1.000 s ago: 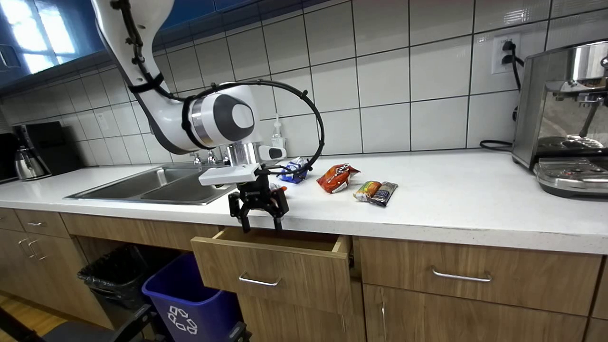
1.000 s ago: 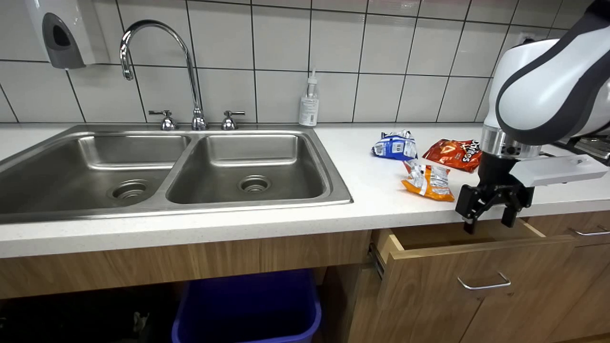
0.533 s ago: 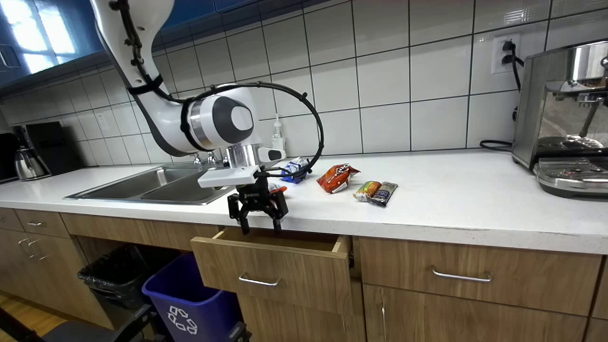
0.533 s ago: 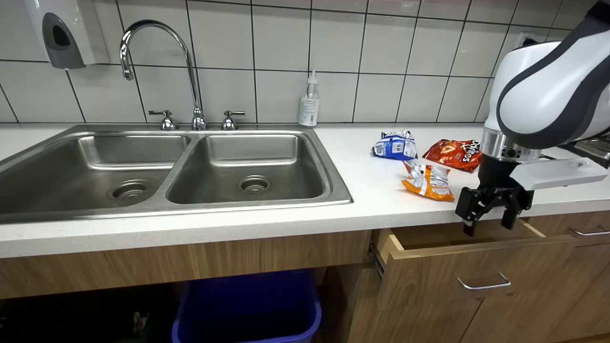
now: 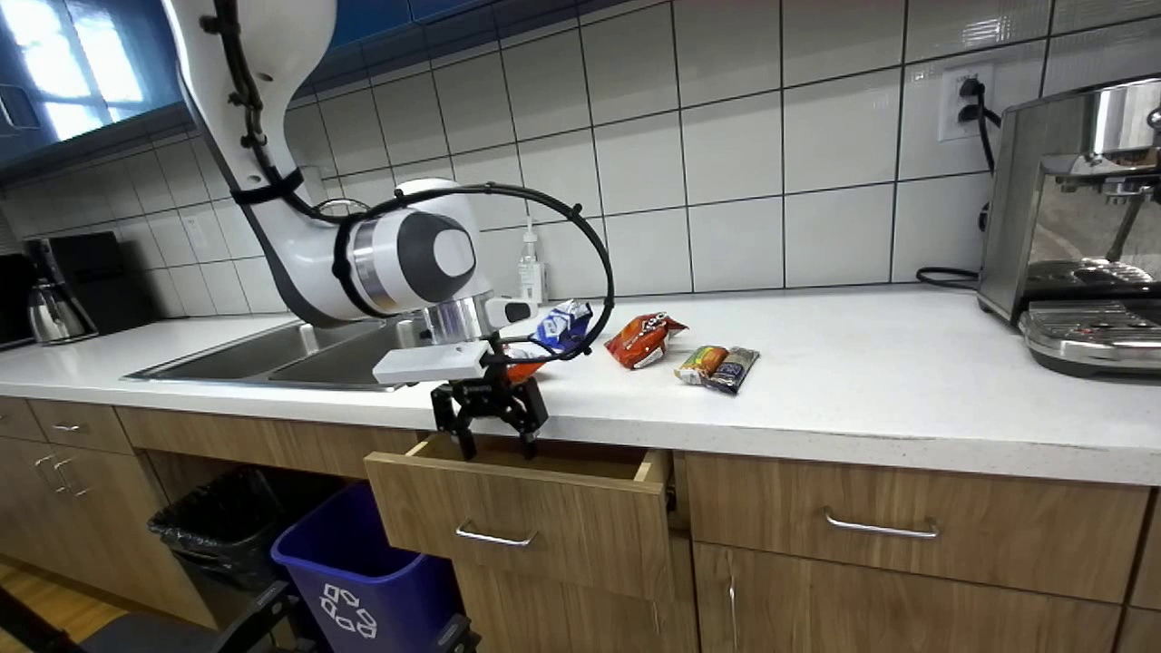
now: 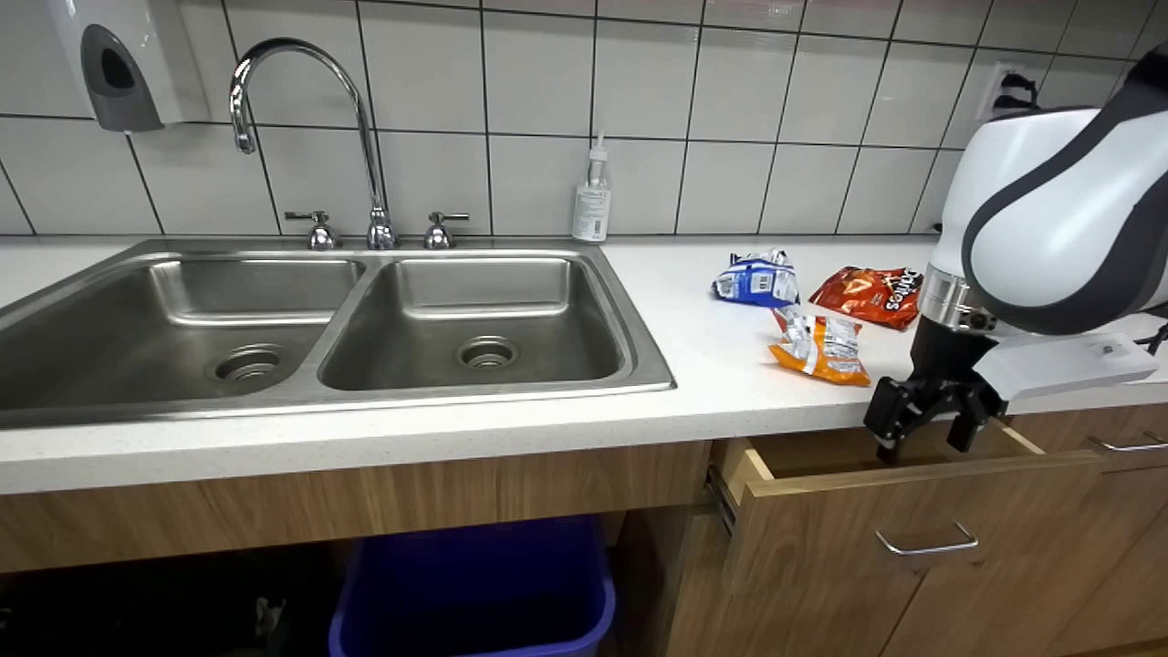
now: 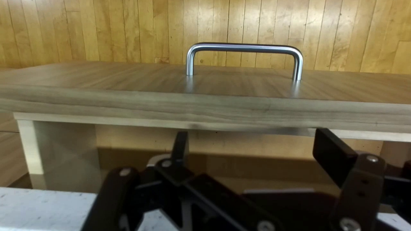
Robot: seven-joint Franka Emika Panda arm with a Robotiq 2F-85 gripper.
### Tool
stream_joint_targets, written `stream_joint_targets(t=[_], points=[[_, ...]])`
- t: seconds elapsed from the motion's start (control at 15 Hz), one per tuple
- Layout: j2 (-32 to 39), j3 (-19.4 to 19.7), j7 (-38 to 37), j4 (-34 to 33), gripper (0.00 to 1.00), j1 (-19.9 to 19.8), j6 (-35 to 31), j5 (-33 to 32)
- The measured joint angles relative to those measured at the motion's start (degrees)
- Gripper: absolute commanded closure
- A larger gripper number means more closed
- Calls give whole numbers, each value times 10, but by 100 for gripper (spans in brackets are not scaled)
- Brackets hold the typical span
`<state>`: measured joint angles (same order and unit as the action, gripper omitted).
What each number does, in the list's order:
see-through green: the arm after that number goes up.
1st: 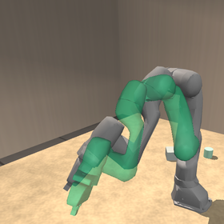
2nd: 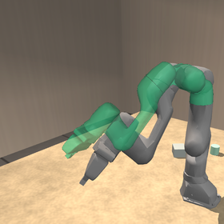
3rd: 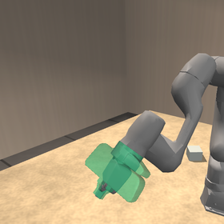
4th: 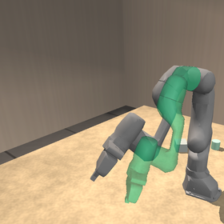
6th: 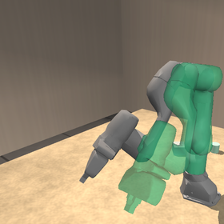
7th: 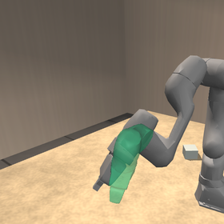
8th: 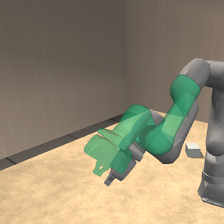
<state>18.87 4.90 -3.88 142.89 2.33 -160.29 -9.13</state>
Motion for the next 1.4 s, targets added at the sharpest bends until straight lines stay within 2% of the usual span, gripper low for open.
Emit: stream_joint_targets(t=[0.47, 1.4], points=[[27, 22, -3, 4, 0, 8, -64, 0], [20, 24, -6, 33, 0, 11, -65, 12]])
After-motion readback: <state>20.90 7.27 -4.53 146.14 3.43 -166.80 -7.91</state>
